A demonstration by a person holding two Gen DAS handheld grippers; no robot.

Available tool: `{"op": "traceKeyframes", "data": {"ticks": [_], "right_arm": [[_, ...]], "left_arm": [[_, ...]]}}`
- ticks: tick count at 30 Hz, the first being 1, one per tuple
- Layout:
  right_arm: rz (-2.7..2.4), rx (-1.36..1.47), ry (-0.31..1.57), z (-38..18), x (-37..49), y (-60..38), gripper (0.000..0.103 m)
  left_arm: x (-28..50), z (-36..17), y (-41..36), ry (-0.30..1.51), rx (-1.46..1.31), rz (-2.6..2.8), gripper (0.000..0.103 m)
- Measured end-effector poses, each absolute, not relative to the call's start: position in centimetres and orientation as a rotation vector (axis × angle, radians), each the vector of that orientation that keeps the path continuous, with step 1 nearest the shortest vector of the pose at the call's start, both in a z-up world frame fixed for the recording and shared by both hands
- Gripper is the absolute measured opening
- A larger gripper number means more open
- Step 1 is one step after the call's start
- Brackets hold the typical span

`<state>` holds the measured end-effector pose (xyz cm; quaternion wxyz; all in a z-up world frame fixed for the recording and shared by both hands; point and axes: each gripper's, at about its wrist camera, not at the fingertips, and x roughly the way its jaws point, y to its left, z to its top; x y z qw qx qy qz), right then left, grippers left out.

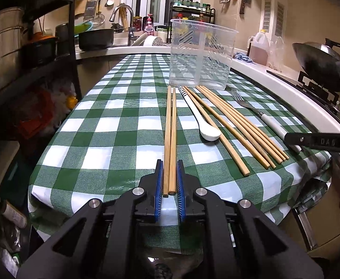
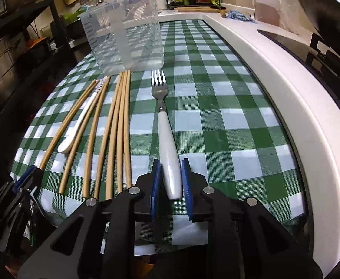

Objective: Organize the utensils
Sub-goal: 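Close the left tool on a bamboo chopstick while the right tool grasps the white-handled fork, then lift the chopstick with the left tool while the right tool carries the fork to the container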

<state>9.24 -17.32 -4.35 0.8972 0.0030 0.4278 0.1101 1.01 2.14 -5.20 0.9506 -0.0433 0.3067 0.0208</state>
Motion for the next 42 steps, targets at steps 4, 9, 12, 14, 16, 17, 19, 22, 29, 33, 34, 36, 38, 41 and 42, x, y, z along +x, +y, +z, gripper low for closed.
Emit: {"op": "traceKeyframes", "data": {"ticks": [4, 9, 12, 14, 16, 17, 19, 22, 29, 33, 34, 36, 38, 41, 42], "right_arm": [[0.234, -0.007, 0.868, -4.5, 9.4, -17.1, 0.024], [0.239, -0.029, 0.851, -4.6, 9.4, -16.6, 0.03], [0.238, -0.037, 0.845, -4.6, 9.4, -16.5, 0.031], [0.238, -0.036, 0.845, -4.6, 9.4, -16.5, 0.031], [0.238, -0.032, 0.846, -4.6, 9.4, -16.5, 0.031], [0.238, -0.03, 0.847, -4.6, 9.4, -16.5, 0.031], [0.238, -0.027, 0.849, -4.5, 9.4, -16.5, 0.031], [0.237, -0.021, 0.853, -4.6, 9.4, -16.6, 0.031], [0.234, -0.023, 0.857, -4.5, 9.5, -16.7, 0.031], [0.225, -0.042, 0.853, -4.6, 9.3, -16.4, 0.031], [0.222, -0.048, 0.85, -4.6, 9.2, -16.3, 0.031], [0.219, -0.063, 0.844, -4.6, 9.1, -16.1, 0.029], [0.22, -0.075, 0.836, -4.7, 8.9, -16.0, 0.018], [0.232, -0.053, 0.839, -4.5, 8.8, -16.2, 0.018], [0.233, -0.048, 0.833, -4.3, 8.7, -16.3, 0.018]], "left_arm": [[1.1, -5.3, 2.0, 0.612, -0.081, 0.044, 0.012], [0.8, -5.5, 2.0, 0.592, -0.071, 0.049, 0.012], [0.9, -5.5, 1.9, 0.587, -0.06, 0.051, 0.012], [0.8, -5.4, 2.4, 0.588, -0.093, 0.036, 0.012], [0.6, -5.3, 2.7, 0.583, -0.117, 0.023, 0.013], [0.3, -5.2, 2.9, 0.568, -0.128, 0.013, 0.019], [-0.5, -4.6, 3.6, 0.519, -0.157, 0.001, 0.029], [-0.6, -4.6, 4.4, 0.512, -0.186, 0.019, 0.029], [0.2, -5.7, 3.0, 0.569, -0.097, 0.028, 0.022], [0.1, -5.7, 2.5, 0.561, -0.04, 0.047, 0.02], [0.1, -5.8, 2.3, 0.555, -0.02, 0.048, 0.019], [-0.1, -5.9, 1.9, 0.542, 0.011, 0.044, 0.009], [-0.3, -5.9, 1.2, 0.533, 0.059, 0.043, 0.005], [-0.3, -5.7, 1.5, 0.542, 0.034, 0.03, 0.005], [-0.3, -5.5, 1.7, 0.542, 0.024, 0.03, 0.005]]}}
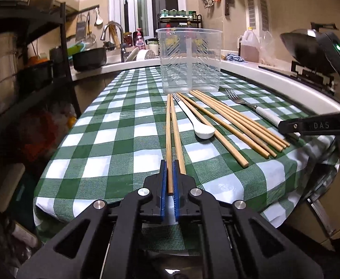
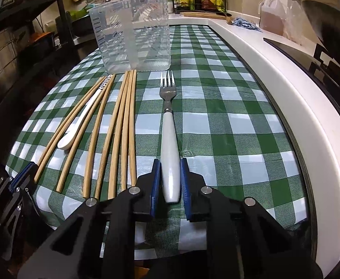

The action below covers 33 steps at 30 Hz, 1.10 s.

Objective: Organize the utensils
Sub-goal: 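Lift the chopstick with the left tool while the right tool carries the fork to the container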

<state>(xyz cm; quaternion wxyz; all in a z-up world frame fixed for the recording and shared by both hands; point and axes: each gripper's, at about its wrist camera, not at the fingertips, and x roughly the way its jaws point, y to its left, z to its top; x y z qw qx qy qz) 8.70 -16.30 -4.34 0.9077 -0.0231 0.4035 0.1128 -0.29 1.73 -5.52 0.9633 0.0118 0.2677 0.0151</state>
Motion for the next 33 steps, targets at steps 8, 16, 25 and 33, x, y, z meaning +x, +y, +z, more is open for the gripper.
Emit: {"op": "traceKeyframes", "data": {"ticks": [8, 16, 25, 33], "right_arm": [[0.244, -0.055, 0.708, -0.8, 7.3, -16.6, 0.018], [0.249, -0.084, 0.592, 2.5, 6.4, -16.8, 0.018], [0.265, -0.083, 0.538, 4.0, 6.0, -17.1, 0.017], [0.283, -0.055, 0.511, 5.6, 6.1, -17.4, 0.017]], "left_arm": [[-1.2, -2.4, 2.1, 0.477, 0.008, 0.032, 0.005], [-1.2, 3.0, 2.4, 0.378, 0.022, 0.014, 0.005], [0.2, 7.2, 3.5, 0.331, 0.02, 0.007, 0.005], [2.9, 10.7, 5.1, 0.358, -0.025, -0.013, 0.005]]}}
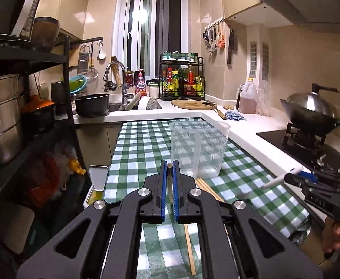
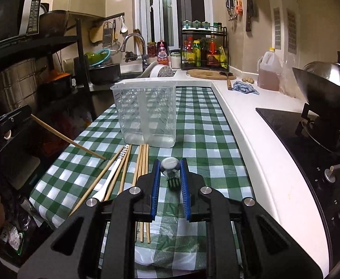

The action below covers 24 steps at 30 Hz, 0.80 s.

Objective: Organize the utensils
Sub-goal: 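Lift the chopstick with the left tool while the right tool carries the fork to the container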

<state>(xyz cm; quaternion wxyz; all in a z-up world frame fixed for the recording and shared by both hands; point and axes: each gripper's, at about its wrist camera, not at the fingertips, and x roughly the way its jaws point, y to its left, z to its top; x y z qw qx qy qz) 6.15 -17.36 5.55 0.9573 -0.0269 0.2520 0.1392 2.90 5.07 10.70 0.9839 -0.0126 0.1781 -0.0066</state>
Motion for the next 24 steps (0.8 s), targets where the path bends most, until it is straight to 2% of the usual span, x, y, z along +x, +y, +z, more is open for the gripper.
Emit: {"op": "traceKeyframes", "data": {"ticks": [15, 24], "right_arm": [[0.317, 0.057, 0.543, 10.8, 9.4, -18.3, 0.017], [0.309, 0.087, 0.543, 14.4, 11.7, -18.3, 0.017]], "left_arm": [[8.8, 16.0, 7.2, 0.554, -0.095, -0.078, 0.005], [11.5, 18.4, 7.6, 0.605, -0.084, -0.085, 0.005]]}}
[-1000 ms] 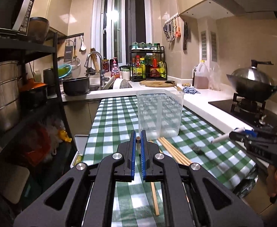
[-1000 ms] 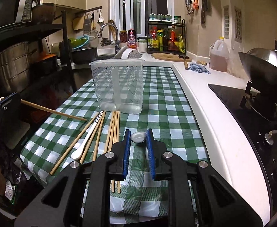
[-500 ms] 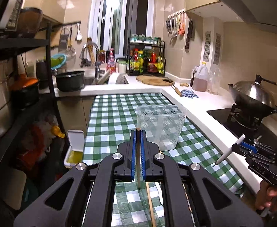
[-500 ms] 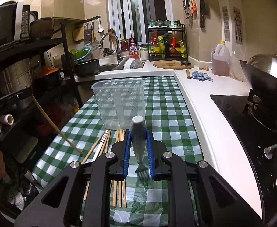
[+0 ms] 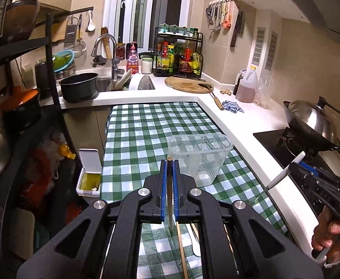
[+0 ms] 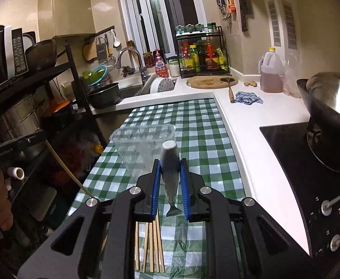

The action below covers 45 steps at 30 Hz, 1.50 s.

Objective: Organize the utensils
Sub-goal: 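Lift the chopstick with the left tool while the right tool carries the fork to the container, then open the right tool to drop the fork in the container while the left tool drops the chopstick in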

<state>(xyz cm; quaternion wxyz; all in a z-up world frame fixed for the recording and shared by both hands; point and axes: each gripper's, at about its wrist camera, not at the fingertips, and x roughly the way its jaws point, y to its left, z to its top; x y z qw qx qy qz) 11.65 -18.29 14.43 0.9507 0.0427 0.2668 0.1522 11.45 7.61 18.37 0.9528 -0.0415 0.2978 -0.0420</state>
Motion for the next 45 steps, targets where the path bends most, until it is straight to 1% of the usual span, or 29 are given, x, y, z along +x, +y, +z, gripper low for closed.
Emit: {"op": "traceKeyframes", "data": {"ticks": [6, 15, 19, 22, 27, 38, 45], "right_arm": [[0.324, 0.107, 0.507, 17.9, 13.2, -18.0, 0.017], [0.352, 0.119, 0.39, 24.4, 16.3, -16.7, 0.017], [0.359, 0.105, 0.37, 26.0, 18.1, -15.8, 0.017], [0.37, 0.105, 0.37, 26.3, 19.6, -15.1, 0.017], [0.385, 0.11, 0.403, 24.3, 22.6, -14.0, 0.017], [0.359, 0.112, 0.525, 17.1, 27.0, -13.0, 0.017], [0.339, 0.084, 0.6, 14.2, 28.2, -12.7, 0.018]], "left_arm": [[13.4, 21.1, 8.7, 0.613, -0.097, -0.093, 0.005], [15.8, 27.9, 9.5, 0.491, -0.127, -0.106, 0.005], [16.9, 30.4, 9.5, 0.433, -0.146, -0.119, 0.005], [18.1, 30.9, 9.2, 0.415, -0.151, -0.129, 0.005], [20.5, 29.4, 8.7, 0.431, -0.151, -0.135, 0.005], [26.3, 18.8, 8.5, 0.618, -0.181, -0.191, 0.005], [27.2, 15.6, 8.8, 0.673, -0.215, -0.212, 0.005]]}}
